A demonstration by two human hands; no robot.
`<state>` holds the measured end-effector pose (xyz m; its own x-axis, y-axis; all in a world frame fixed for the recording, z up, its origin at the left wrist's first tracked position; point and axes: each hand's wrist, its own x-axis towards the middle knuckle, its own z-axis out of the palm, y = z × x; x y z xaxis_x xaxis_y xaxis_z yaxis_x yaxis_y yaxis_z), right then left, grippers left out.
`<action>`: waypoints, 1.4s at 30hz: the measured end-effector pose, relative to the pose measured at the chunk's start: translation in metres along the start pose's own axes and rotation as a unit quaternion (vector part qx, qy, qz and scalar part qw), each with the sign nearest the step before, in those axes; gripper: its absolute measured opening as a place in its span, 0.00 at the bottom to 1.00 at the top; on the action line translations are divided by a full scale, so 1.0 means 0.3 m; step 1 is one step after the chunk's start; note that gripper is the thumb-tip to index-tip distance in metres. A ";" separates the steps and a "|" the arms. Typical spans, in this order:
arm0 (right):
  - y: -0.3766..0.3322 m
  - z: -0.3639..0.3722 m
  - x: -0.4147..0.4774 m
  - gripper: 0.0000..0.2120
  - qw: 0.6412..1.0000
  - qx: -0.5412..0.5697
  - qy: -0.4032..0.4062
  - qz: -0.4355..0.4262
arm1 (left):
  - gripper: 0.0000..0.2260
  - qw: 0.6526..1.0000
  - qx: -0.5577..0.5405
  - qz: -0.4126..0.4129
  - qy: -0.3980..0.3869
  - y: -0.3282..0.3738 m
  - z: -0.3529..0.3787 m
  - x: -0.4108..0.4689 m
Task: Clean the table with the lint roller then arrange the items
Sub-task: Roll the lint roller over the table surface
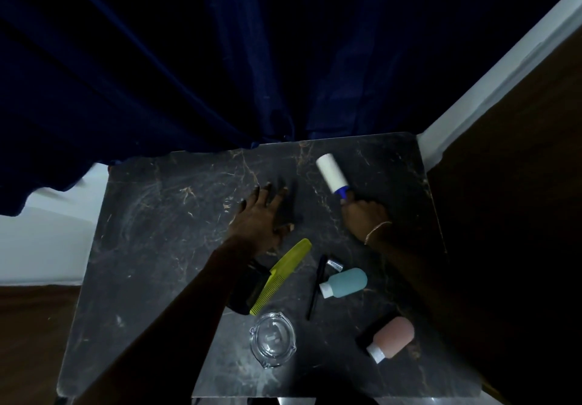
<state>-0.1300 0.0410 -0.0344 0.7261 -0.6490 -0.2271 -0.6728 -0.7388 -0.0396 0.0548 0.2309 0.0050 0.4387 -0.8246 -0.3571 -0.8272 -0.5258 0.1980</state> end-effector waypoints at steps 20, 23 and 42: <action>0.441 -0.010 0.100 0.18 0.967 0.092 0.039 0.233 | 0.42 1.000 0.007 -0.009 -0.014 -0.005 -0.024 0.021; 0.442 -0.008 0.100 0.19 0.968 0.110 0.031 0.225 | 0.41 1.000 0.004 -0.009 -0.010 0.002 -0.027 0.018; -0.128 0.010 -0.029 0.12 0.966 -0.143 0.099 -0.192 | 0.44 0.999 -0.005 -0.036 -0.013 -0.001 -0.039 -0.066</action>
<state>-0.1110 0.0756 -0.0340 0.9463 -0.3183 -0.0566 -0.3024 -0.9334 0.1934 0.0506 0.2449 0.0227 0.4882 -0.7787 -0.3941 -0.7899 -0.5862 0.1799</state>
